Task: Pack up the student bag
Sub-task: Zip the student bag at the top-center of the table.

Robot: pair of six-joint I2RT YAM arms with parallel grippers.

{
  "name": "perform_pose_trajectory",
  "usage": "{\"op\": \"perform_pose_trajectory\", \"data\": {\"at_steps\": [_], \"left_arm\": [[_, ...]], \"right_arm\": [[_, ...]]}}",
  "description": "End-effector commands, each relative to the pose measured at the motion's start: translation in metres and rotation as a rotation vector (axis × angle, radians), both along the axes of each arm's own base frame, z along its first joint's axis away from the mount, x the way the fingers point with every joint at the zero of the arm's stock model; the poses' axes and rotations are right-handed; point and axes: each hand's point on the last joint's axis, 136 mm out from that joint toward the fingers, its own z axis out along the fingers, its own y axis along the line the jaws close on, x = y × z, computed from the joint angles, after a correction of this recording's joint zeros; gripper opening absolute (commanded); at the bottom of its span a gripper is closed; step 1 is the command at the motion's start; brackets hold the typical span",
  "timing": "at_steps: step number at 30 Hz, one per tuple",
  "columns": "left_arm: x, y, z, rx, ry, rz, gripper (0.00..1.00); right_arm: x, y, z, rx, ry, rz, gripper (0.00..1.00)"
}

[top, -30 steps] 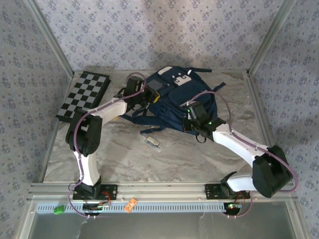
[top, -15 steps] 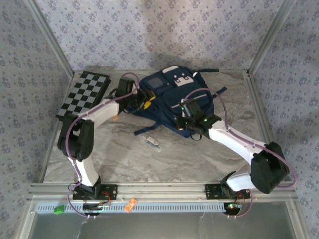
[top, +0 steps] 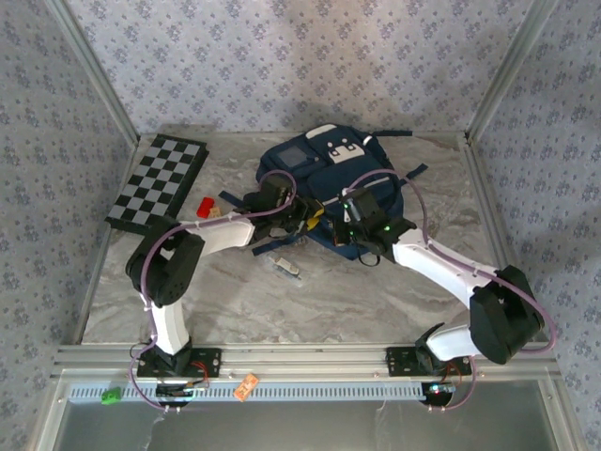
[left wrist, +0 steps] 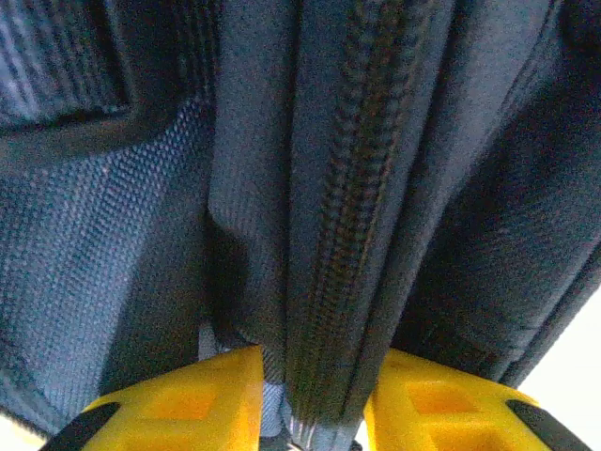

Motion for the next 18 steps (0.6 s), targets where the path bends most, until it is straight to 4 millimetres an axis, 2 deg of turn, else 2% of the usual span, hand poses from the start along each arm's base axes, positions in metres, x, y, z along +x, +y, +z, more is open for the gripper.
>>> {"op": "perform_pose_trajectory", "data": {"at_steps": [1,6,9,13,18], "left_arm": [[0.021,-0.003,0.014,-0.032,-0.036,0.088,0.22],[0.022,-0.004,0.018,-0.069,-0.029,0.104,0.08],[0.021,-0.005,0.029,-0.099,-0.030,0.112,0.00],[0.021,-0.008,0.050,-0.147,-0.038,0.111,0.00],[0.018,-0.016,0.070,-0.201,-0.047,0.087,0.00]], "right_arm": [[0.002,-0.001,-0.006,0.019,0.008,-0.015,0.00],[0.005,-0.003,-0.009,0.033,0.012,-0.013,0.00],[0.006,-0.002,-0.007,0.048,0.013,0.000,0.00],[0.006,0.004,0.000,0.076,0.003,0.026,0.00],[0.012,0.003,-0.001,0.070,-0.004,0.016,0.07]]}}
